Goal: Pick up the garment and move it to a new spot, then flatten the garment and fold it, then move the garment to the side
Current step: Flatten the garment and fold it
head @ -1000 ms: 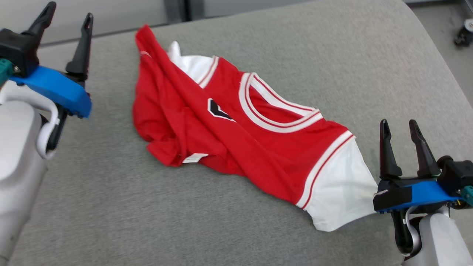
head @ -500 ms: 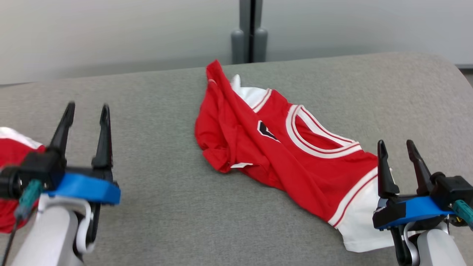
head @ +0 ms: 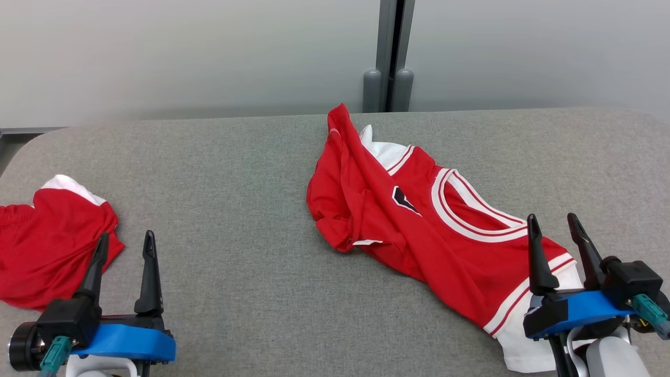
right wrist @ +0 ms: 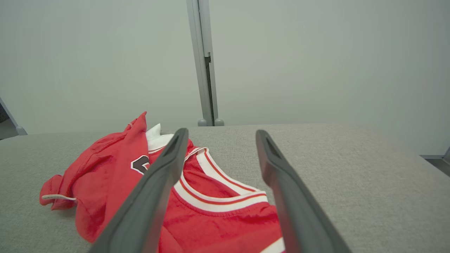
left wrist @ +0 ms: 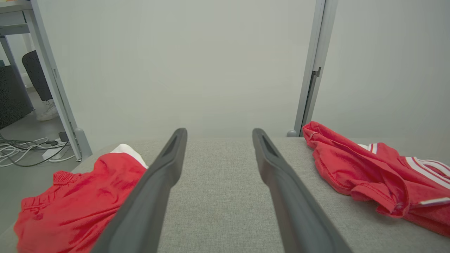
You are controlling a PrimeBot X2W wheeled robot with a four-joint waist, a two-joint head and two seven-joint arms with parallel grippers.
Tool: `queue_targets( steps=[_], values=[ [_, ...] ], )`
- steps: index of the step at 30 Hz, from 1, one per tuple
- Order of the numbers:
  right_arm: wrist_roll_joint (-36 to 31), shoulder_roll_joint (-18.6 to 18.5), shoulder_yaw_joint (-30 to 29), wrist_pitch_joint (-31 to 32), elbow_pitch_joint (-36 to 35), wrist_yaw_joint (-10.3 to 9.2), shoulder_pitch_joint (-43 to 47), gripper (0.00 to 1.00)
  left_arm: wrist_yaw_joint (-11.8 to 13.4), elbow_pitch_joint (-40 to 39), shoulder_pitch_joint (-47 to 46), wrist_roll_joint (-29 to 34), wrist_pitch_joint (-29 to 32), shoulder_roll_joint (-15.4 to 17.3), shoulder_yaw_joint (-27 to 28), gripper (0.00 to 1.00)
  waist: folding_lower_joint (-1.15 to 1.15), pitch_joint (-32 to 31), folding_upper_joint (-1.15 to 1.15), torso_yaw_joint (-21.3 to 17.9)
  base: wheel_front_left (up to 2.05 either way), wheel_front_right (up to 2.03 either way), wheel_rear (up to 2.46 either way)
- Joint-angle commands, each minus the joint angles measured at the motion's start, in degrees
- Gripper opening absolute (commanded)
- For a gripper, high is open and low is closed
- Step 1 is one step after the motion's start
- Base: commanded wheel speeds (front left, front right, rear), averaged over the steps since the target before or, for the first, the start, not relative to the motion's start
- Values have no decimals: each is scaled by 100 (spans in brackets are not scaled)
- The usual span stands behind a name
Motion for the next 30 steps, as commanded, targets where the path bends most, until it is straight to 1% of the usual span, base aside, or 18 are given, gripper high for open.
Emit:
queue_targets(
  steps=[1, 7, 11, 13, 16, 20, 25, 30],
  values=[
    [9, -12, 16, -18, 21, 1, 2, 100, -47, 16, 26, 66, -14, -46, 63, 100, 1, 0, 0, -9, 0, 0, 0],
    [62, -12, 78, -19, 25, 1, -64, 100, -303, 57, -218, 338, -14, -161, 79, 100, 1, 63, 0, -154, 0, 0, 0],
    [110, -12, 93, -19, -15, 1, -89, 100, -463, 120, -519, 474, -14, -255, -131, 100, 1, 136, 0, -295, 0, 0, 0],
    [115, -12, 104, -19, -23, 1, -101, 100, -497, 138, -619, 505, -14, -270, -210, 100, 1, 162, 0, -334, 0, 0, 0],
    [139, -11, 115, -19, -37, 1, -116, 100, -587, 296, -943, 553, -13, -309, -509, 100, 1, 248, 0, -458, 0, 0, 0],
    [181, -12, 142, -19, -89, 1, -182, 100, -642, 638, -1381, 513, -13, -291, -965, 100, 1, 404, 0, -657, 0, 0, 0],
    [235, -12, 184, -19, -153, 1, -216, 100, -642, 1257, -1710, 306, -13, -187, -1665, 100, 1, 597, 0, -877, 0, 0, 0],
    [278, -12, 176, -19, -207, 1, -250, 100, -644, 1783, -1907, 44, -14, -81, -2338, 100, 1, 760, 0, -1005, 0, 0, 0]
  ],
)
